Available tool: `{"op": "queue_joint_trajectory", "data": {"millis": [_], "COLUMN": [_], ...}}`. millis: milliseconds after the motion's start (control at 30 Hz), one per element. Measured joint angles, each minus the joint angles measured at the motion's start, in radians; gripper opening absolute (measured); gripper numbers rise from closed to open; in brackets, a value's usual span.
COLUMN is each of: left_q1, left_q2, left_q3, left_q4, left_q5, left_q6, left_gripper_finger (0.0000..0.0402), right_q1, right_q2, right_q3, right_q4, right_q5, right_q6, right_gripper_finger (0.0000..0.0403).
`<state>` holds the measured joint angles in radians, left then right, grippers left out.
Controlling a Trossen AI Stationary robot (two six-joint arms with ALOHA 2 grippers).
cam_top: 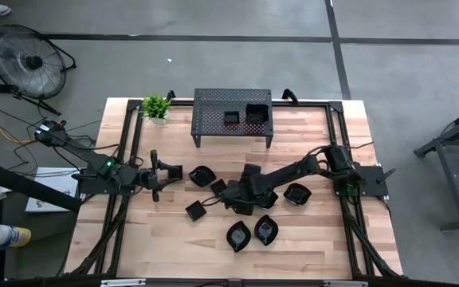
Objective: Pick & Place Mini shaped plates
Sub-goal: Stack the square plate on top of the square plate on the shelf
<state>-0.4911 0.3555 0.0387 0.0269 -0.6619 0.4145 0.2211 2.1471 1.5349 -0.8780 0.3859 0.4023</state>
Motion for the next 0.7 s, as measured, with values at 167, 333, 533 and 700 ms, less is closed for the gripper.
{"op": "queue_joint_trajectory", "data": {"millis": [167, 333, 533, 700], "left_q1": [0.000, 0.000, 0.000, 0.000], "left_q2": [0.000, 0.000, 0.000, 0.000], "left_q3": [0.000, 0.000, 0.000, 0.000], "left_q4": [0.000, 0.000, 0.000, 0.000], "left_q5": [0.000, 0.000, 0.000, 0.000], "left_q6": [0.000, 0.000, 0.000, 0.000], "left_gripper_finger": [0.0188, 0.0188, 0.0188, 0.0188], "right_q1": [0.000, 0.000, 0.000, 0.000], "right_q2": [0.000, 0.000, 0.000, 0.000], "right_q3": [0.000, 0.000, 0.000, 0.000], "right_q4": [0.000, 0.000, 0.000, 0.009], "right_q5": [0.000, 0.000, 0.000, -0.005], "right_q6": [0.000, 0.000, 0.005, 0.008], "right_gripper_finger": [0.0080, 0.0064, 0.0044, 0.0026]}}
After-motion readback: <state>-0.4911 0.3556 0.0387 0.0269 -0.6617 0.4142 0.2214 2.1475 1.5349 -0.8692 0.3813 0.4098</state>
